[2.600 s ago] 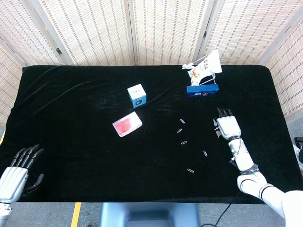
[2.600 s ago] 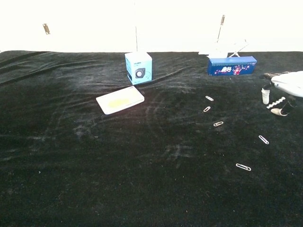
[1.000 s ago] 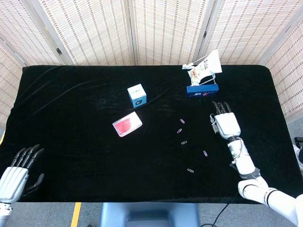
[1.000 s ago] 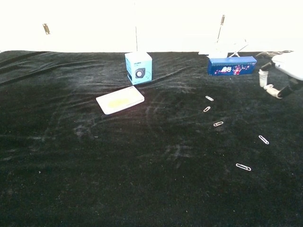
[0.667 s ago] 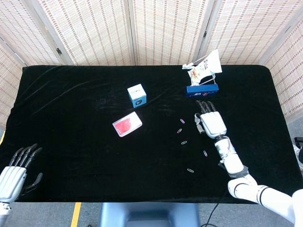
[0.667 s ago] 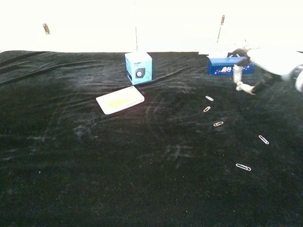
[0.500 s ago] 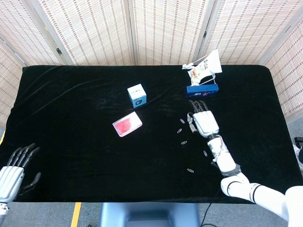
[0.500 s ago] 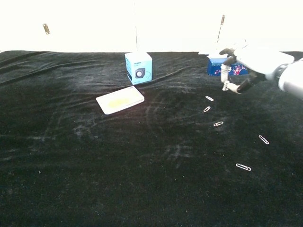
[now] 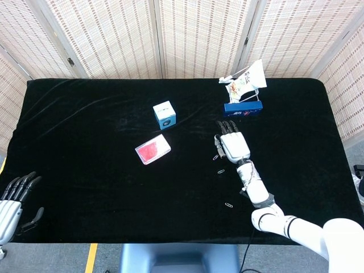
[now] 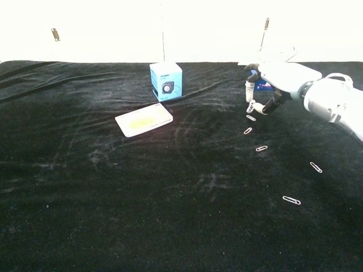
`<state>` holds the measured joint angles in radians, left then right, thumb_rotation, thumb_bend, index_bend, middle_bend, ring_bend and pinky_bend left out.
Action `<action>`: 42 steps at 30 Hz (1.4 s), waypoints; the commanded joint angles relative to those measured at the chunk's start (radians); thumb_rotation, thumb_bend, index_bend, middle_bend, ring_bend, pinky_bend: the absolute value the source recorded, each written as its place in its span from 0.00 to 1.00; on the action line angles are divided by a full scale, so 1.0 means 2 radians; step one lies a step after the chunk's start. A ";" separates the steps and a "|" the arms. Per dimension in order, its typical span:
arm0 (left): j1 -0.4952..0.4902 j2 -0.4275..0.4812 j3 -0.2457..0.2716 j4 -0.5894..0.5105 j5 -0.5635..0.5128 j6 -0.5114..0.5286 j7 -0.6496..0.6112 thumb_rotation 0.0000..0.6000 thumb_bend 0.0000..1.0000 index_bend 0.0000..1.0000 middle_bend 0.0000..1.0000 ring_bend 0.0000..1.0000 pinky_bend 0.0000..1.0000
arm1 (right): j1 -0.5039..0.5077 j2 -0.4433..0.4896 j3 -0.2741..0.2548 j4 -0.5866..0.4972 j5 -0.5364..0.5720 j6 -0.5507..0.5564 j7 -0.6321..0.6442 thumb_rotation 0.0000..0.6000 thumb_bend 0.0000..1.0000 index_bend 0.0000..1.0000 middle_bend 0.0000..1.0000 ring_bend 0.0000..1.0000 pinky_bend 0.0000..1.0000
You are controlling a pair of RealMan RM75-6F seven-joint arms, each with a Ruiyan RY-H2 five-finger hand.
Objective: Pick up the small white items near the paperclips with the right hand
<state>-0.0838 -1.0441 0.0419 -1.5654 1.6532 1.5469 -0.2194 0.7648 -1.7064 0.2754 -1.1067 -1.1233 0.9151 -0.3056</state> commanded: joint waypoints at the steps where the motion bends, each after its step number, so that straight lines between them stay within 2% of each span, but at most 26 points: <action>1: 0.001 0.002 -0.001 0.002 -0.001 0.002 -0.005 1.00 0.50 0.00 0.00 0.00 0.00 | 0.002 -0.003 -0.001 0.003 0.003 0.000 -0.003 1.00 0.52 0.83 0.08 0.00 0.00; 13: 0.001 0.001 0.000 0.001 0.001 0.000 0.000 1.00 0.50 0.00 0.00 0.00 0.00 | -0.001 0.001 -0.006 -0.002 0.004 0.008 -0.005 1.00 0.52 0.83 0.08 0.00 0.00; 19: 0.001 0.000 0.000 0.000 0.001 -0.001 0.001 1.00 0.50 0.00 0.00 0.00 0.00 | -0.009 0.018 -0.013 -0.041 -0.012 0.022 0.004 1.00 0.52 0.83 0.08 0.00 0.00; 27: 0.001 -0.003 0.001 -0.002 0.004 -0.002 0.011 1.00 0.50 0.00 0.00 0.00 0.00 | -0.025 0.036 -0.037 -0.088 -0.029 0.039 -0.010 1.00 0.52 0.84 0.09 0.00 0.00; 42: 0.000 -0.005 0.000 -0.003 0.003 -0.004 0.017 1.00 0.50 0.00 0.00 0.00 0.00 | -0.029 0.038 -0.045 -0.088 -0.023 0.038 -0.026 1.00 0.52 0.84 0.10 0.00 0.00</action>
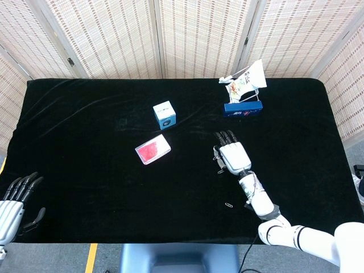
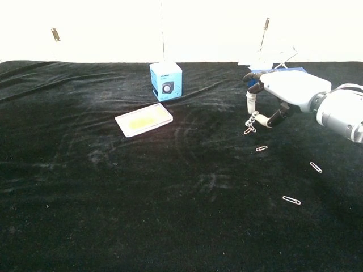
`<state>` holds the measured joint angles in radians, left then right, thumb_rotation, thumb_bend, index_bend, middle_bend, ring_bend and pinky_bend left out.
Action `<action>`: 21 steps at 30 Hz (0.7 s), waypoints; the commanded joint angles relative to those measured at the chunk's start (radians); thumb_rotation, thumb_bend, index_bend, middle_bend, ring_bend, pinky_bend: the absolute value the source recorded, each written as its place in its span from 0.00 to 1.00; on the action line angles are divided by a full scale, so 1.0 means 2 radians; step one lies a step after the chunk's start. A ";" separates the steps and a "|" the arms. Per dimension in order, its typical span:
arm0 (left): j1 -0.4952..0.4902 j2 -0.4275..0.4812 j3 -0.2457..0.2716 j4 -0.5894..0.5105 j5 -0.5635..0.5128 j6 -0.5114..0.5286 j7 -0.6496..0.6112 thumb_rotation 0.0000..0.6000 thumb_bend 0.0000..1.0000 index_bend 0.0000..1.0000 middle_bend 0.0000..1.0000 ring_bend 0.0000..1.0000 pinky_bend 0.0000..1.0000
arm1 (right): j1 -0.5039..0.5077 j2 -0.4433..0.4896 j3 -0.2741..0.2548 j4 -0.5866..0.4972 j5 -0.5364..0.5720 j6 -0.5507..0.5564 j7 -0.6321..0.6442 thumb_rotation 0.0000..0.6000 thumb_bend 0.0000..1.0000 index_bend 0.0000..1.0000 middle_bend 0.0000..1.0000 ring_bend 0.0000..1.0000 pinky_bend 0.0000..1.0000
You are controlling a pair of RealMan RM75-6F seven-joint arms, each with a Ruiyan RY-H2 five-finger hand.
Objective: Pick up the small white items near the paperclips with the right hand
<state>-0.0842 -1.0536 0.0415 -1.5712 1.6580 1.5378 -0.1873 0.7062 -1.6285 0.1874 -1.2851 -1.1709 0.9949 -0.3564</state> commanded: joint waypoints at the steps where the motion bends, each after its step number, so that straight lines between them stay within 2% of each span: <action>1: 0.000 0.000 0.000 0.000 0.000 0.000 0.001 1.00 0.50 0.00 0.00 0.00 0.00 | 0.000 -0.001 -0.001 0.002 0.002 -0.003 -0.001 1.00 0.52 0.84 0.10 0.00 0.00; 12: 0.001 0.000 0.000 0.001 0.000 0.002 -0.001 1.00 0.50 0.00 0.00 0.00 0.00 | -0.002 0.000 0.000 0.003 0.000 0.002 0.001 1.00 0.52 0.84 0.10 0.00 0.00; 21: 0.001 -0.002 0.000 0.001 -0.002 -0.001 0.005 1.00 0.50 0.00 0.00 0.00 0.00 | -0.020 0.038 0.005 -0.029 -0.009 0.032 0.009 1.00 0.52 0.84 0.10 0.00 0.00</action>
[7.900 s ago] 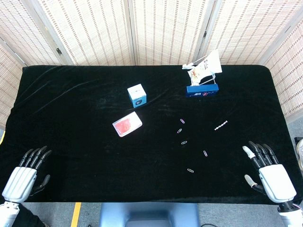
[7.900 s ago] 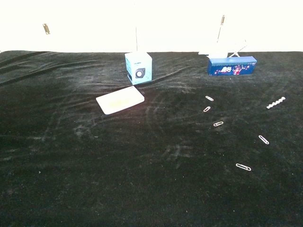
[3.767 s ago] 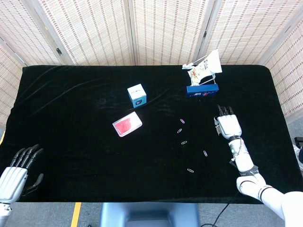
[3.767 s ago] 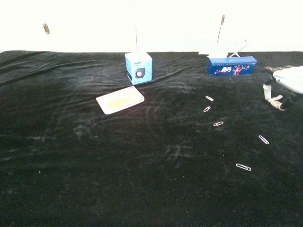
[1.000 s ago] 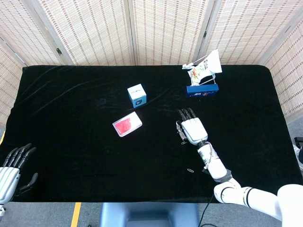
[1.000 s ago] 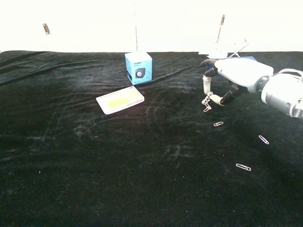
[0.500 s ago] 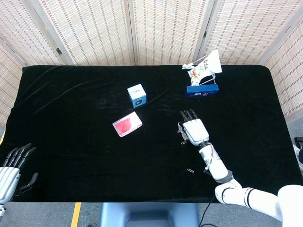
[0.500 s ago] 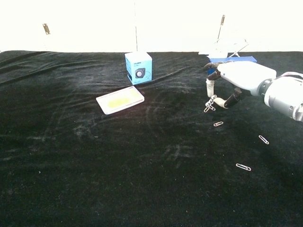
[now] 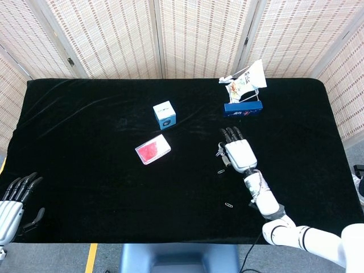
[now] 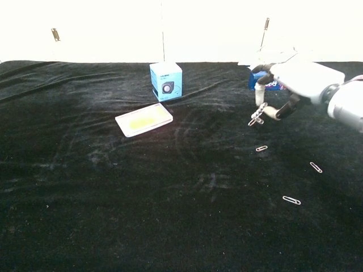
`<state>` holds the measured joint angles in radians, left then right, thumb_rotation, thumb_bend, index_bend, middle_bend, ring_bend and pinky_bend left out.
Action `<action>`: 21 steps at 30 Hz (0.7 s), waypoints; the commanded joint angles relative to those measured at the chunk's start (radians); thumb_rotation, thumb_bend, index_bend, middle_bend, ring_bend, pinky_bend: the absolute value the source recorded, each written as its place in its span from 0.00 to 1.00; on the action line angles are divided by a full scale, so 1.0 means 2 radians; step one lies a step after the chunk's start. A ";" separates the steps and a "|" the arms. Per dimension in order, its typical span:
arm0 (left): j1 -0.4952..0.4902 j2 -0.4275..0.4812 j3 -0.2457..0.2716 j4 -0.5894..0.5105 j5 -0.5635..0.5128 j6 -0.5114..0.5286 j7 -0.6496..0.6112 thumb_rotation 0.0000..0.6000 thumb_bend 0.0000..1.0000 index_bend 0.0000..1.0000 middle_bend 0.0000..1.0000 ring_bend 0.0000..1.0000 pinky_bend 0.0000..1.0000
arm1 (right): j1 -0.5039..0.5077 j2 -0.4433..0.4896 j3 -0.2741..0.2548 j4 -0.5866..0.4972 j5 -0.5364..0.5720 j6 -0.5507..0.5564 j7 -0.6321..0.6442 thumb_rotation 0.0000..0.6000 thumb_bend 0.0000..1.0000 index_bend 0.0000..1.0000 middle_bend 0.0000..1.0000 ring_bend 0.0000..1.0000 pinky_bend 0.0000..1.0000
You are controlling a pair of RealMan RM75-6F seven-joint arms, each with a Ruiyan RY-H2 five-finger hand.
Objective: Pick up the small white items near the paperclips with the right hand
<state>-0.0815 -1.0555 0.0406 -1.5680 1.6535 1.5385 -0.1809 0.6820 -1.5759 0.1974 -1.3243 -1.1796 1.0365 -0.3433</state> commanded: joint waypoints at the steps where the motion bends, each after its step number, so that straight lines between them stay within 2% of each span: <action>1: -0.001 -0.001 0.000 -0.001 0.000 -0.002 0.003 1.00 0.50 0.00 0.00 0.00 0.00 | -0.012 0.017 -0.001 -0.014 -0.007 0.017 0.003 1.00 0.52 0.84 0.10 0.00 0.00; 8: -0.001 -0.004 -0.001 -0.002 -0.003 -0.006 0.015 1.00 0.50 0.00 0.00 0.00 0.00 | -0.065 0.067 -0.035 -0.038 -0.055 0.092 0.001 1.00 0.52 0.84 0.11 0.00 0.00; 12: -0.004 -0.008 0.000 -0.004 -0.005 -0.014 0.026 1.00 0.50 0.00 0.00 0.00 0.00 | -0.097 0.091 -0.050 -0.041 -0.071 0.122 0.031 1.00 0.52 0.84 0.11 0.00 0.00; 21: -0.009 -0.015 0.002 -0.010 -0.007 -0.027 0.048 1.00 0.50 0.00 0.00 0.00 0.00 | -0.162 0.111 -0.088 0.001 -0.109 0.169 0.105 1.00 0.52 0.84 0.11 0.00 0.00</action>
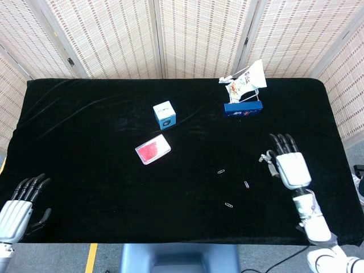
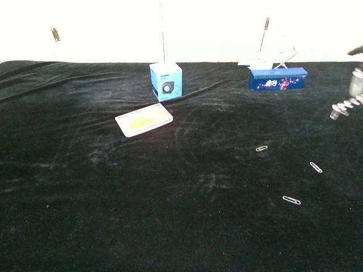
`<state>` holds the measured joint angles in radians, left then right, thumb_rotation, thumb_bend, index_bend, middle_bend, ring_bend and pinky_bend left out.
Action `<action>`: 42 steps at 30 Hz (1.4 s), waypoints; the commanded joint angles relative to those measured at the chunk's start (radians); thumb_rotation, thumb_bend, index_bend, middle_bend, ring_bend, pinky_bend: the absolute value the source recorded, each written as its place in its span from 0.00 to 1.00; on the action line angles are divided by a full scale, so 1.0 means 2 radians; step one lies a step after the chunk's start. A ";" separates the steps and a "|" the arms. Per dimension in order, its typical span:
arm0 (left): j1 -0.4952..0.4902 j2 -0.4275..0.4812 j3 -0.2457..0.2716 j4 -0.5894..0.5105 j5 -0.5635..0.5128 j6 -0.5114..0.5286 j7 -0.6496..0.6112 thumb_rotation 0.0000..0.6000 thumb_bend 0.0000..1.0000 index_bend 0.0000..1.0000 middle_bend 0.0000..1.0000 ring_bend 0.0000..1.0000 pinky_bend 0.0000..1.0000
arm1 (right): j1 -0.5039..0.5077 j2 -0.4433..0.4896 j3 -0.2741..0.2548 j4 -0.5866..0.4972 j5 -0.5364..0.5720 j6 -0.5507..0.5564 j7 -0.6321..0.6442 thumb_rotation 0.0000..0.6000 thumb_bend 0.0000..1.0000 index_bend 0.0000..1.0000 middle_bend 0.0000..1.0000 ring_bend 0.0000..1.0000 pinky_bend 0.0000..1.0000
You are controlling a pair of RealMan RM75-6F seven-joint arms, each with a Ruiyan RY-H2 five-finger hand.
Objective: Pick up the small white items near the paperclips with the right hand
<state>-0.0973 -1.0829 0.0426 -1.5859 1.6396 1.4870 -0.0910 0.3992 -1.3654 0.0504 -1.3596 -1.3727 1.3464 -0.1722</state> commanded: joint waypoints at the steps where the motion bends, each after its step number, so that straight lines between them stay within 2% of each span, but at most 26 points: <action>1: -0.001 -0.002 0.001 -0.001 0.001 -0.002 0.004 1.00 0.50 0.00 0.00 0.00 0.00 | -0.027 0.005 -0.019 0.026 -0.015 0.018 0.027 1.00 0.52 0.84 0.11 0.00 0.00; 5: -0.001 -0.003 0.000 -0.001 -0.002 -0.002 0.007 1.00 0.50 0.00 0.00 0.00 0.00 | -0.057 -0.006 -0.035 0.066 -0.029 0.037 0.067 1.00 0.52 0.84 0.11 0.00 0.00; 11: -0.001 -0.004 -0.001 -0.002 -0.003 -0.001 0.009 1.00 0.50 0.00 0.00 0.00 0.00 | -0.079 -0.032 -0.037 0.119 -0.042 0.052 0.107 1.00 0.52 0.84 0.11 0.00 0.00; 19: 0.001 -0.002 -0.001 -0.001 -0.001 0.005 0.003 1.00 0.50 0.00 0.00 0.00 0.00 | -0.080 -0.038 -0.026 0.127 -0.046 0.042 0.102 1.00 0.52 0.84 0.11 0.00 0.00; 20: 0.002 -0.002 -0.001 -0.001 -0.001 0.006 0.002 1.00 0.50 0.00 0.00 0.00 0.00 | -0.080 -0.038 -0.025 0.127 -0.046 0.042 0.102 1.00 0.52 0.82 0.10 0.01 0.00; 22: 0.002 -0.001 0.000 0.000 0.001 0.007 -0.001 1.00 0.50 0.00 0.00 0.00 0.00 | -0.081 -0.034 -0.026 0.128 -0.048 0.037 0.099 1.00 0.52 0.68 0.07 0.02 0.00; 24: 0.002 -0.001 0.000 0.001 0.002 0.008 -0.002 1.00 0.50 0.00 0.00 0.00 0.00 | -0.082 -0.026 -0.027 0.122 -0.043 0.024 0.087 1.00 0.51 0.36 0.02 0.00 0.00; 25: 0.002 -0.002 0.001 0.001 0.002 0.007 -0.002 1.00 0.50 0.00 0.00 0.00 0.00 | -0.082 -0.022 -0.028 0.117 -0.040 0.018 0.081 1.00 0.49 0.26 0.01 0.00 0.00; 26: 0.002 -0.002 0.001 0.001 0.002 0.006 0.000 1.00 0.50 0.00 0.00 0.00 0.00 | -0.083 -0.016 -0.028 0.107 -0.036 0.010 0.074 1.00 0.45 0.13 0.00 0.00 0.00; 28: 0.001 -0.002 0.001 0.001 0.001 0.005 0.002 1.00 0.50 0.00 0.00 0.00 0.00 | -0.083 -0.007 -0.027 0.093 -0.032 0.002 0.071 1.00 0.38 0.02 0.00 0.00 0.00; 31: 0.001 -0.003 0.000 0.000 0.000 0.003 0.004 1.00 0.50 0.00 0.00 0.00 0.00 | -0.085 0.003 -0.025 0.077 -0.027 -0.005 0.065 1.00 0.32 0.00 0.00 0.00 0.00; 36: 0.002 -0.002 0.000 -0.001 -0.001 0.004 0.004 1.00 0.50 0.00 0.00 0.00 0.00 | -0.088 0.019 -0.022 0.055 -0.019 -0.018 0.057 1.00 0.32 0.00 0.00 0.00 0.00; 42: 0.002 -0.002 0.001 0.000 0.001 0.006 0.001 1.00 0.50 0.00 0.00 0.00 0.00 | -0.100 0.044 -0.013 0.021 -0.020 0.003 0.075 1.00 0.32 0.00 0.00 0.00 0.00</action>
<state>-0.0932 -1.0865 0.0435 -1.5856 1.6408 1.4995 -0.0882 0.2087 -1.2932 0.0179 -1.3001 -1.4115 1.3377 -0.0368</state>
